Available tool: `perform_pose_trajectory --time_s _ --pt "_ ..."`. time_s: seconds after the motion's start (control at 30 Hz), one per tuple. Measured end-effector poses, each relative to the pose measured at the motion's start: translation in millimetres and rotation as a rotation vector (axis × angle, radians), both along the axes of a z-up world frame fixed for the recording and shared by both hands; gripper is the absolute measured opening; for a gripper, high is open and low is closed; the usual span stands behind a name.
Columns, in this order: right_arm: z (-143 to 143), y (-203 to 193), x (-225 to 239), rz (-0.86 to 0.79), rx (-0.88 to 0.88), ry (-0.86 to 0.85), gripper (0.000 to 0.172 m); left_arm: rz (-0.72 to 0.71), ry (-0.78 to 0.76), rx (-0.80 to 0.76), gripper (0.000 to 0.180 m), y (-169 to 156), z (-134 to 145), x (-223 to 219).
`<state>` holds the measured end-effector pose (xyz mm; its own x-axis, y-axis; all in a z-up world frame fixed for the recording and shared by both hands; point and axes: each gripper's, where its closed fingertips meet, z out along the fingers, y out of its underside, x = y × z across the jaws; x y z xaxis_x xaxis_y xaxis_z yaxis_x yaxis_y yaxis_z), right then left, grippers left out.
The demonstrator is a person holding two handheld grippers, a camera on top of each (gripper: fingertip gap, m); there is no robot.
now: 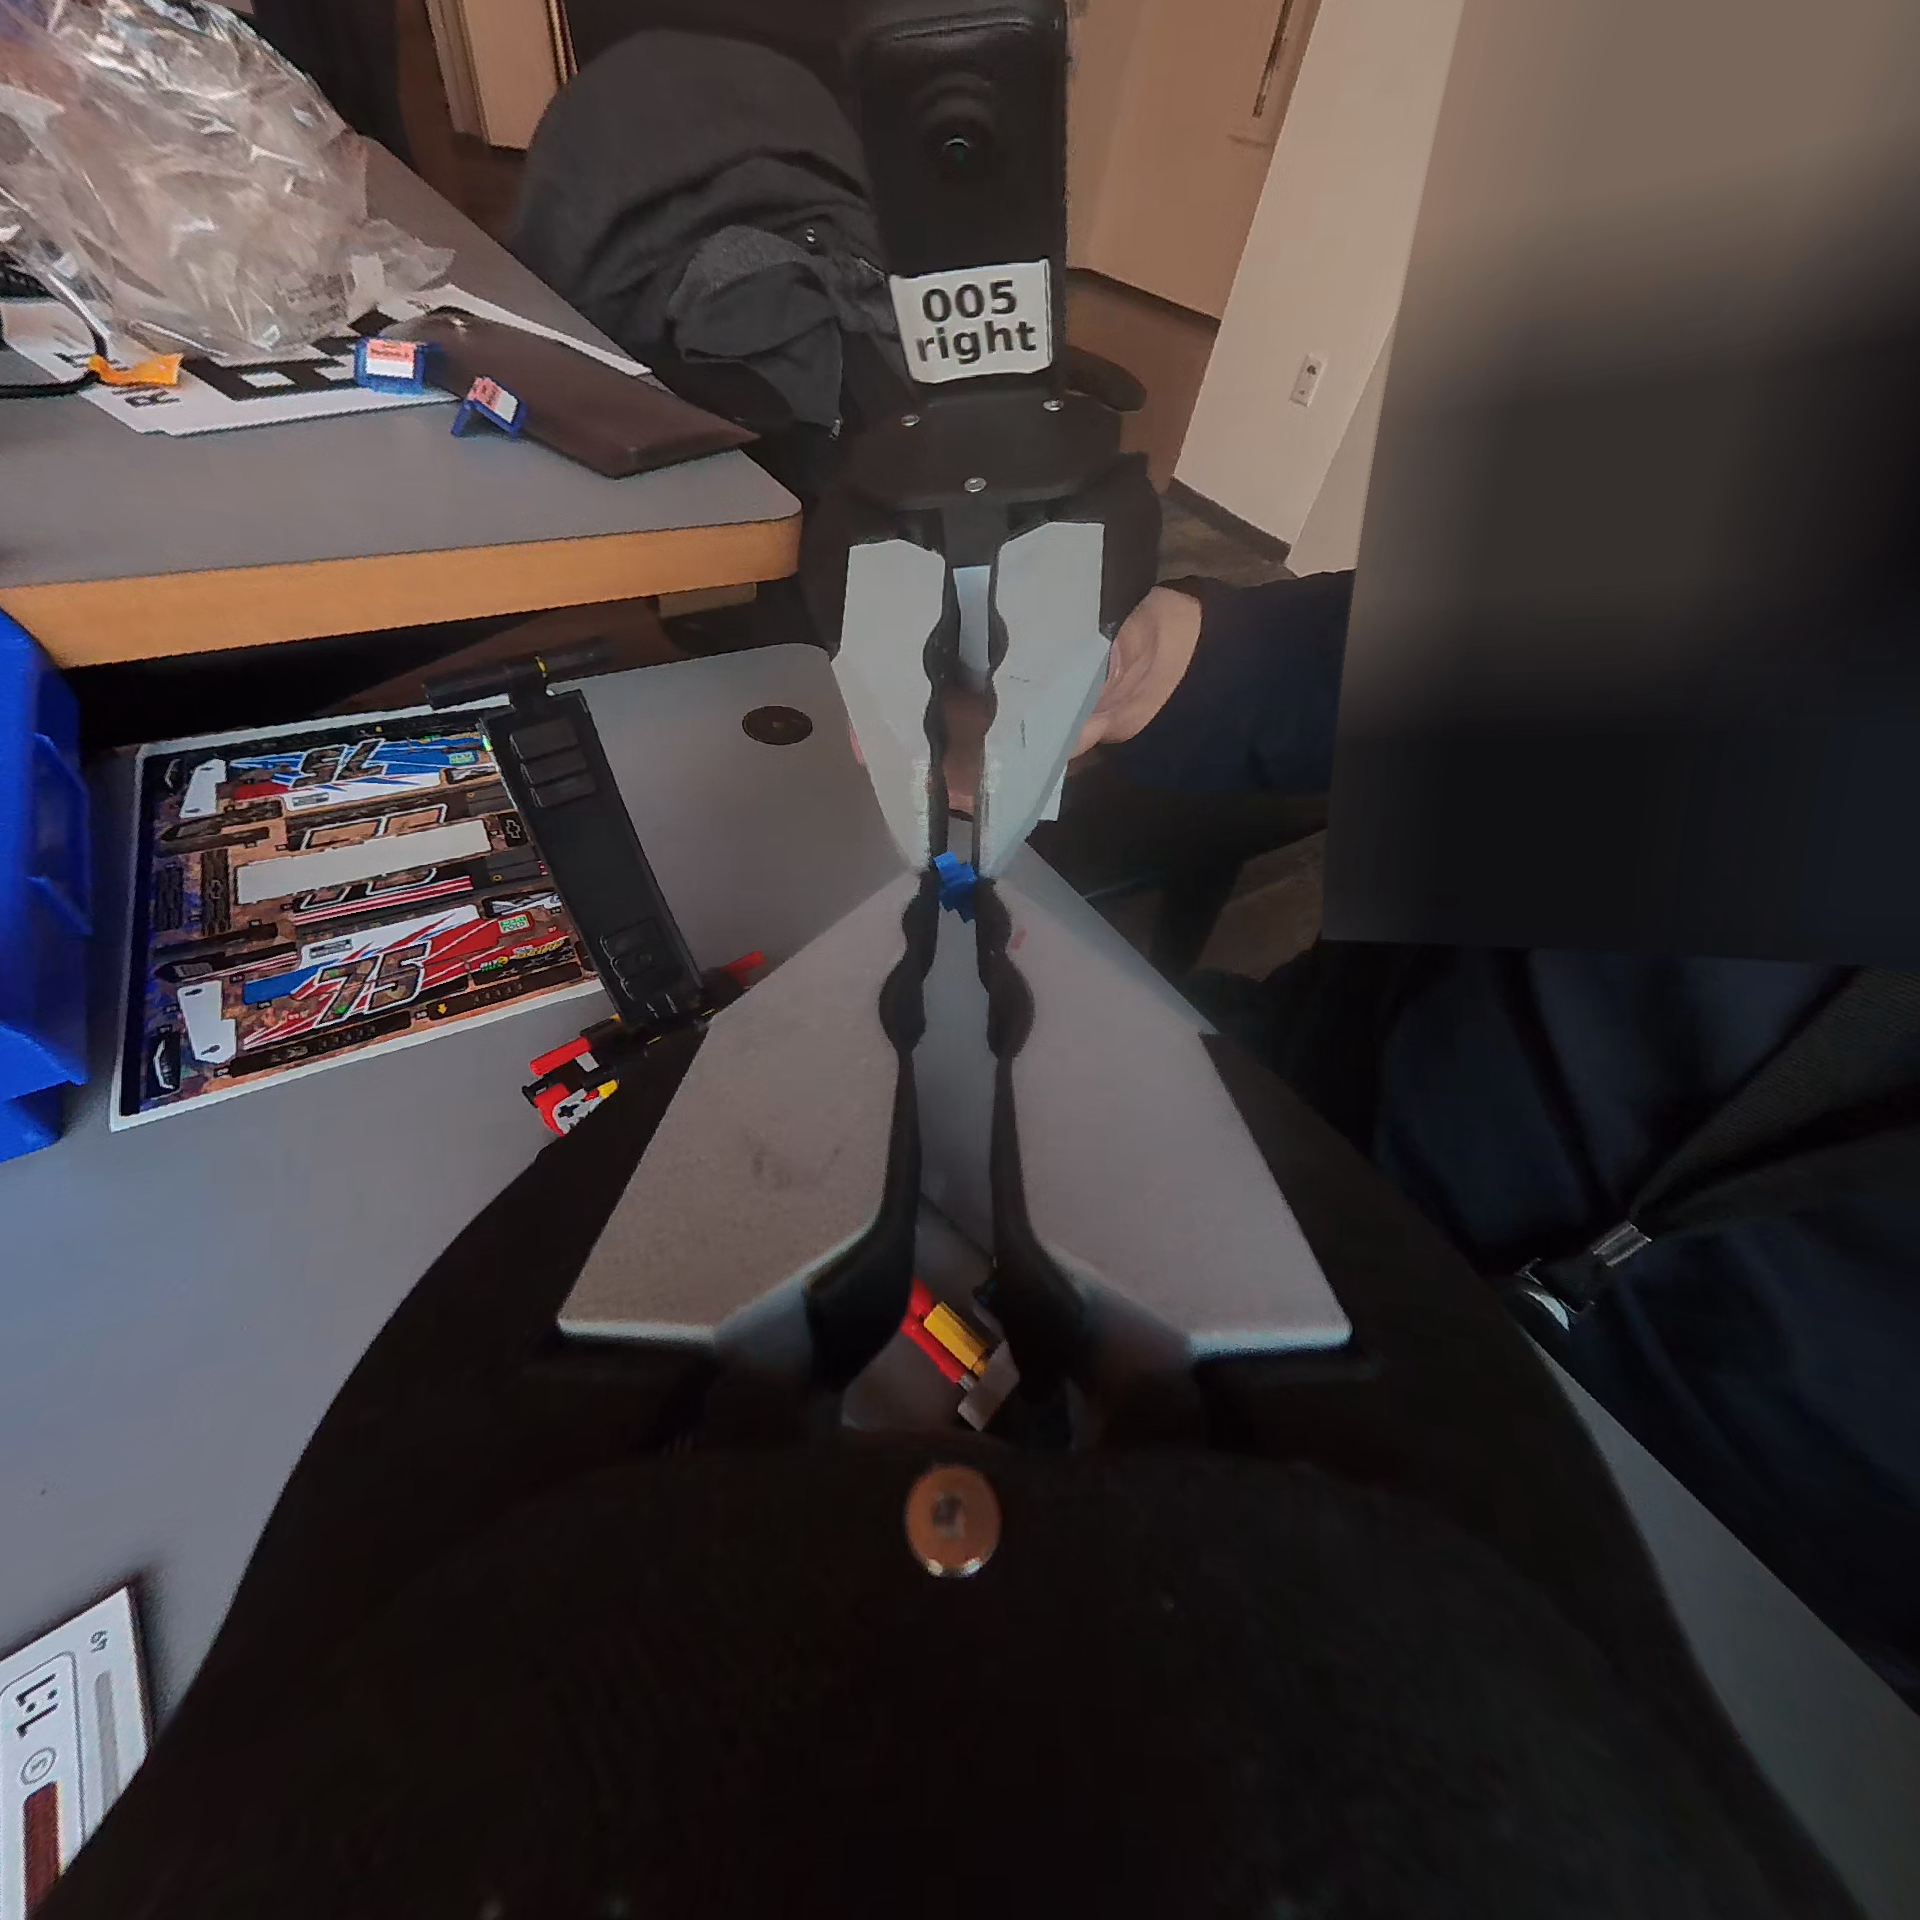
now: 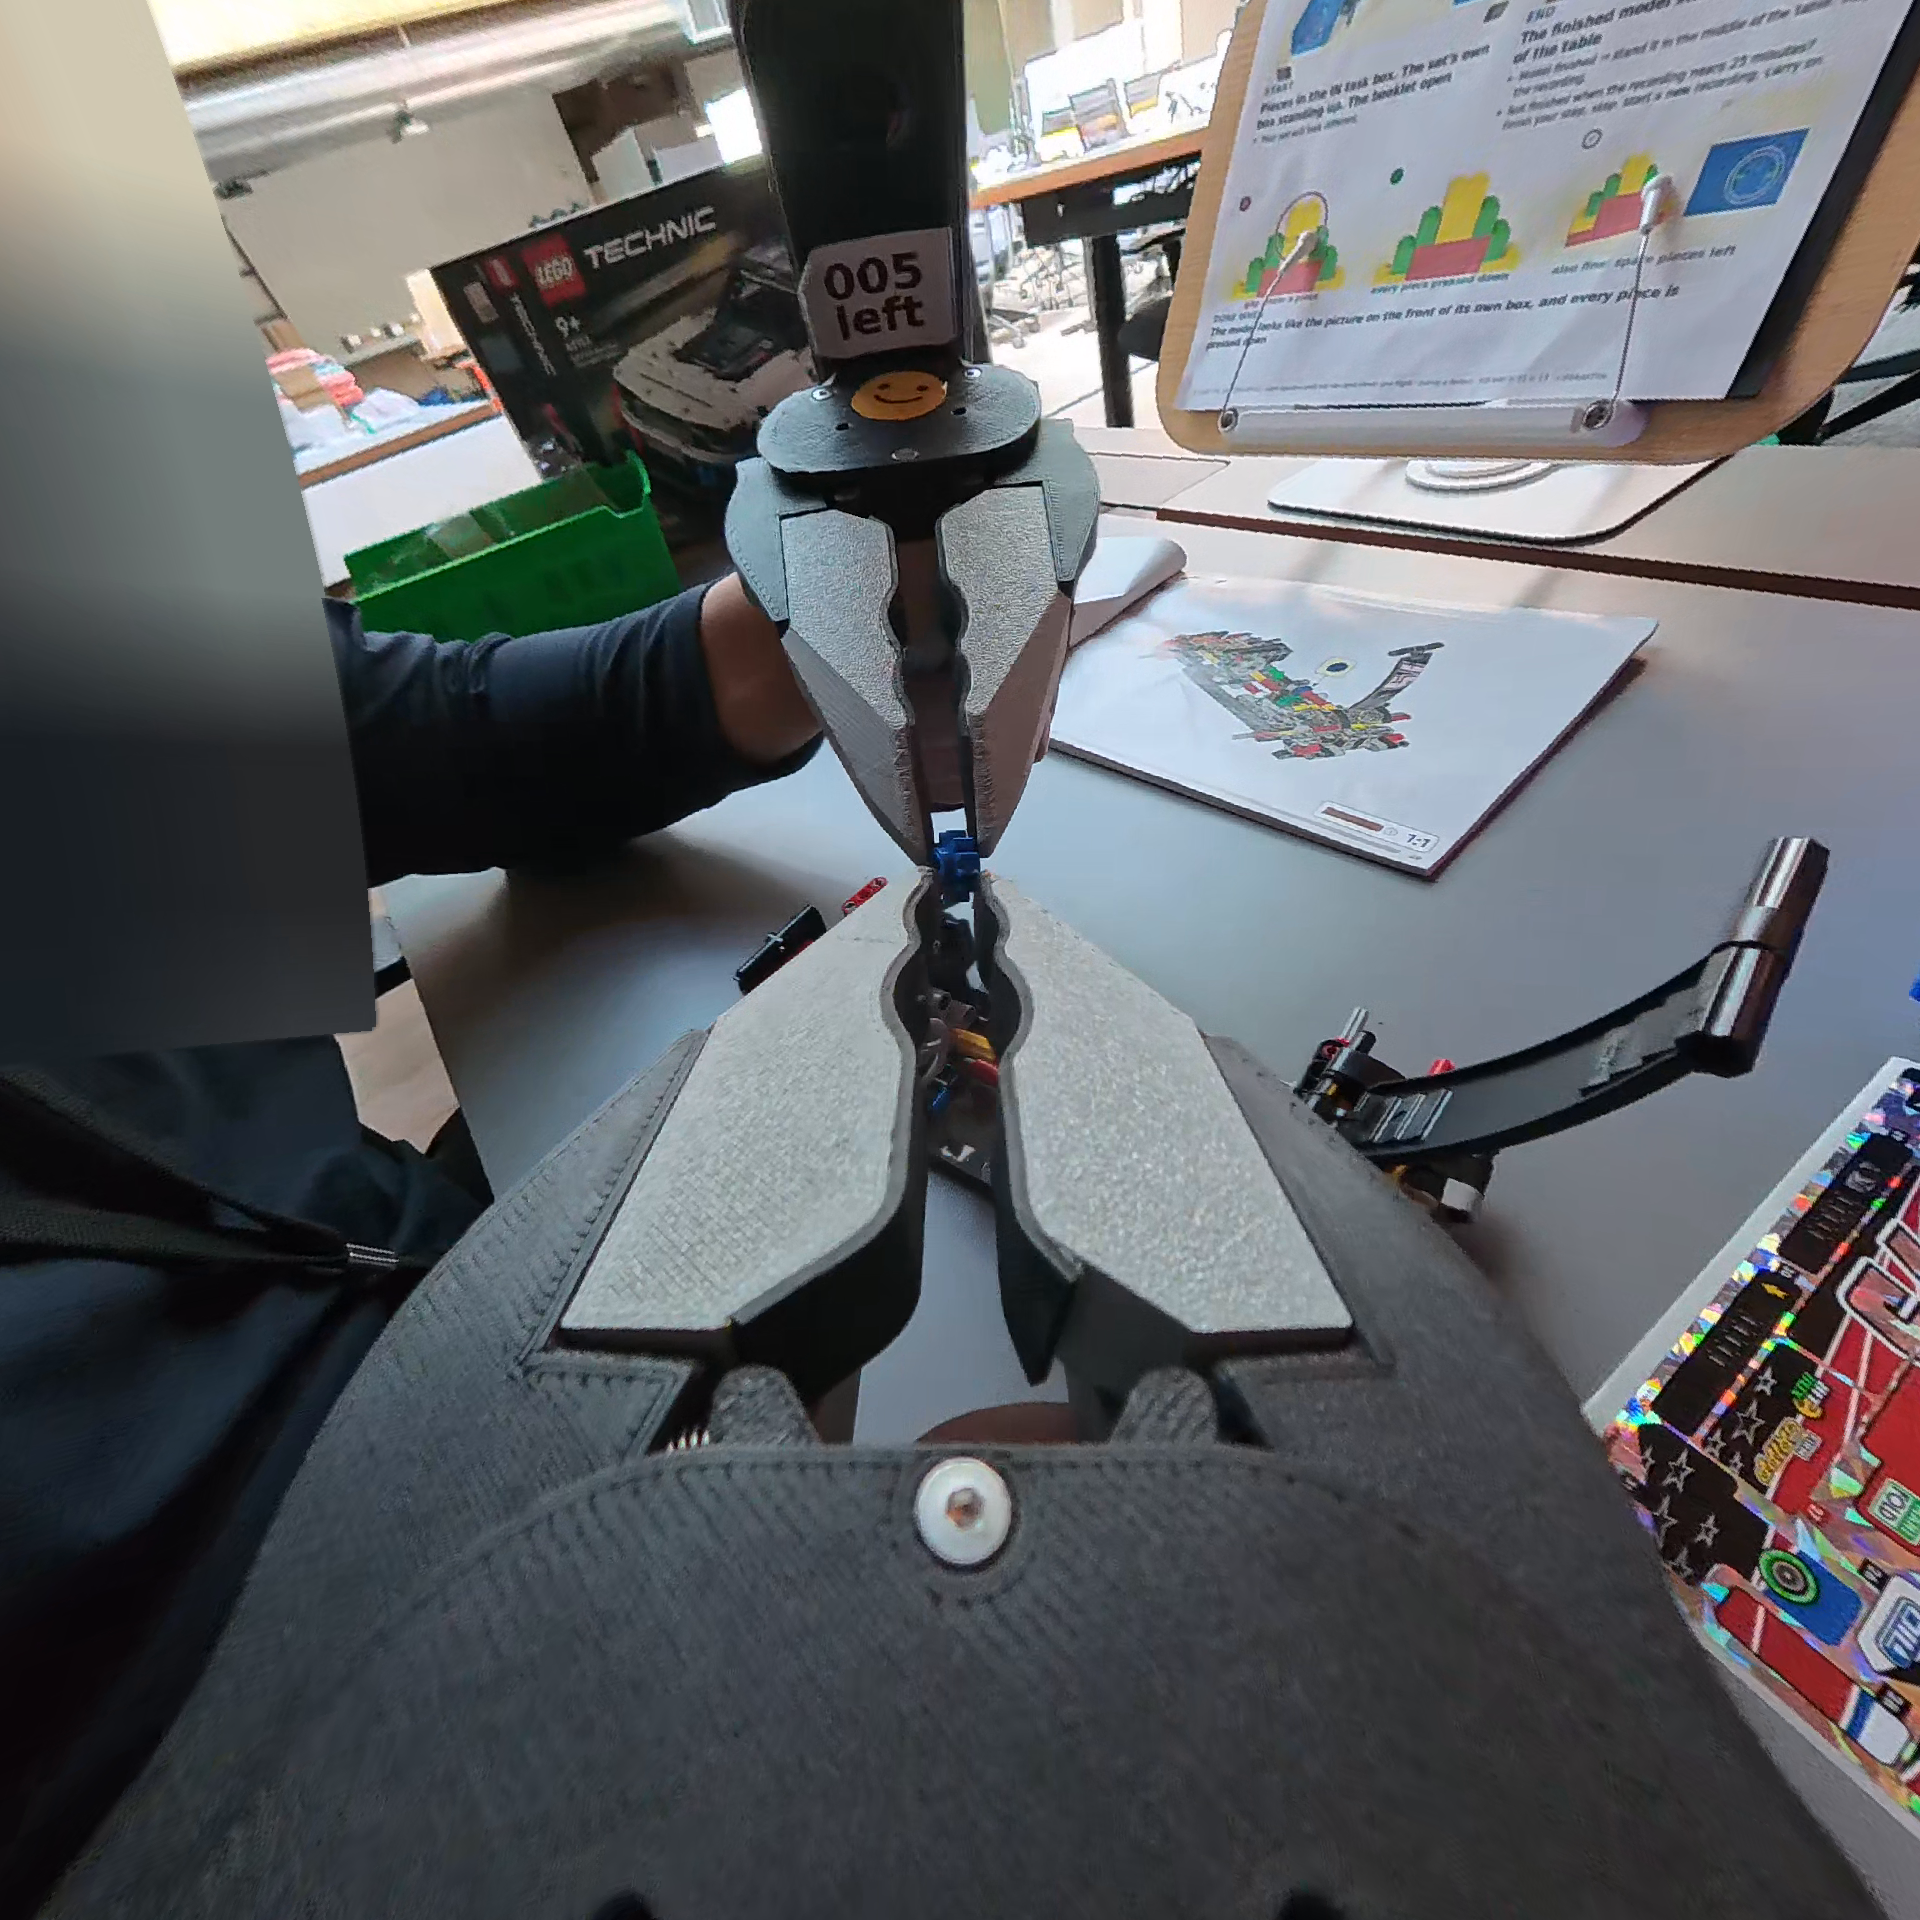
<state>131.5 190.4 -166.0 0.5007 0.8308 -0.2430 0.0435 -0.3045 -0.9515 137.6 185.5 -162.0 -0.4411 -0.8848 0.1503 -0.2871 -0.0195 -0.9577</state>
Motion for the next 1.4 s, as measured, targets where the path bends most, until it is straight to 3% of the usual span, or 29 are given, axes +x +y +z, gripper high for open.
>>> perform_pose_trajectory --time_s 0.3,0.5,0.63,0.7,0.73,0.8,0.83,0.9,1.1,1.27,1.4 --pt "4 -7 -5 0.072 -0.041 0.077 0.005 -0.063 -0.046 -0.022 0.004 -8 5 -5" --pt "1 -4 -3 0.028 -0.016 0.024 0.003 -0.03 -0.041 0.019 0.004 -4 1 -1" --pt "-4 7 5 -0.074 0.029 -0.078 0.003 0.042 0.023 0.048 0.005 8 -10 3" --pt "-13 12 8 -0.11 0.015 -0.142 0.003 0.069 0.123 0.091 0.025 15 -26 0" --pt "-20 14 11 -0.127 0.0 -0.18 0.004 0.088 0.181 0.122 0.025 21 -34 -2" --pt "-37 18 14 -0.151 -0.028 -0.241 0.0 0.117 0.206 0.152 0.001 30 -38 -6" --pt "-45 21 15 -0.166 -0.048 -0.259 0.0 0.123 0.218 0.143 0.001 32 -40 -7" --pt "-57 25 18 -0.19 -0.09 -0.27 0.0 0.116 0.313 0.119 0.017 36 -51 -15" --pt "-69 28 17 -0.194 -0.125 -0.253 0.0 0.096 0.402 0.115 0.013 41 -68 -26" --pt "-63 18 20 -0.161 -0.101 -0.228 0.0 0.2 0.544 0.22 0.011 85 -71 -76" --pt "-66 19 25 -0.183 -0.058 -0.279 0.0 0.445 0.48 0.227 0.009 135 -34 -116"
